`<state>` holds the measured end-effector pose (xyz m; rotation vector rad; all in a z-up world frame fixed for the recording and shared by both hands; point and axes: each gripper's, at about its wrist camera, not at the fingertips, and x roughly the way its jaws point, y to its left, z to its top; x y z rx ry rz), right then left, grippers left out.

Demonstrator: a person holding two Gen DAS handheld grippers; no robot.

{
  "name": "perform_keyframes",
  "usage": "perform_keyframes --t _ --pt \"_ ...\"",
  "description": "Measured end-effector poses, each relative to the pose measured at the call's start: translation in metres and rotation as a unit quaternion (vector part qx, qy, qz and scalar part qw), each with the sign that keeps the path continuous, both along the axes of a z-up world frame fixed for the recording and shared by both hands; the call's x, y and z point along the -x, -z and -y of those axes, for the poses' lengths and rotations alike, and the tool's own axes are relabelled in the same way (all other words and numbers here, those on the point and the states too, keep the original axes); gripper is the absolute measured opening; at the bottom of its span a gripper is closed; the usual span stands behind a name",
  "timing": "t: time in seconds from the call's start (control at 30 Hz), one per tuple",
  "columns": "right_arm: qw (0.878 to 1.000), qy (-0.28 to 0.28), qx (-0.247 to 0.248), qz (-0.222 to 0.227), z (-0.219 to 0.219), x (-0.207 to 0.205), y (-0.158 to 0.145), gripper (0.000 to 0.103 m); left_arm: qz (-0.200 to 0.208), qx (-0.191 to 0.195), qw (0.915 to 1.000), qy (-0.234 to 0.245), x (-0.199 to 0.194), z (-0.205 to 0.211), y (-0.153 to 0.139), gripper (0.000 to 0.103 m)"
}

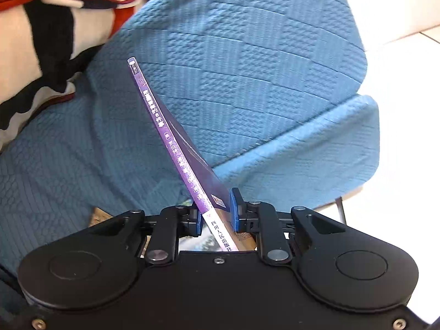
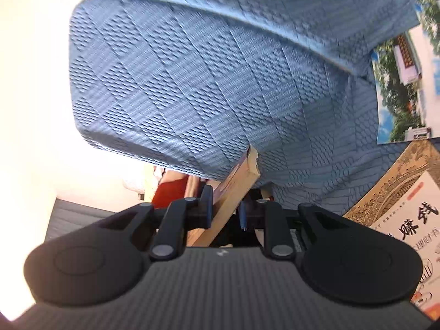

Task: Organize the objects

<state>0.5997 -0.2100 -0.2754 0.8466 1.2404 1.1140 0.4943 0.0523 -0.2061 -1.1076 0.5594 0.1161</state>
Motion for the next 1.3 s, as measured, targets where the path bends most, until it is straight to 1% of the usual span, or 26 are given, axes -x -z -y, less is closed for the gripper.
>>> perform_keyframes --t 0.2,0.3,0.37,0.5,0.6,0.77,0.93,1.03,1.13,1.23,1.3 --pt "1.0 0.016 -0.009 0.015 0.031 0.0 -0.024 0.022 0.011 -0.006 0.9997 0.021 0.005 0.025 -0.023 0.019" --pt "0.999 0.025 -0.012 0.022 0.046 0.001 -0.028 0.022 0.015 -0.008 0.9994 0.031 0.01 0.038 -0.027 0.019" --pt "0.999 0.03 -0.012 0.03 0.057 0.002 -0.028 0.022 0.016 -0.005 0.9991 0.04 0.012 0.045 -0.025 0.019" --pt "0.999 0.042 0.002 0.034 0.077 0.006 -0.02 0.022 0.01 0.008 0.9986 0.051 0.018 0.059 -0.008 0.019" --pt "0.998 0.05 0.016 0.038 0.091 0.011 -0.01 0.022 0.001 0.027 0.9979 0.059 0.023 0.066 0.008 0.019" --pt "0.996 0.059 0.036 0.057 0.113 0.02 0.009 0.022 -0.006 0.057 0.9959 0.071 0.035 0.077 0.04 0.019" --pt "0.995 0.057 0.059 0.06 0.128 0.028 0.035 0.023 -0.028 0.067 0.9945 0.076 0.048 0.087 0.072 0.019" --pt "0.993 0.059 0.071 0.076 0.136 0.037 0.048 0.023 -0.036 0.079 0.9931 0.078 0.055 0.091 0.092 0.02" --pt "0.99 0.063 0.082 0.093 0.142 0.045 0.058 0.023 -0.048 0.081 0.9922 0.082 0.061 0.095 0.109 0.022" --pt "0.986 0.064 0.089 0.122 0.148 0.054 0.066 0.023 -0.056 0.086 0.9913 0.083 0.067 0.098 0.124 0.023" --pt "0.985 0.065 0.09 0.129 0.152 0.058 0.072 0.023 -0.059 0.083 0.9912 0.084 0.073 0.101 0.132 0.025"
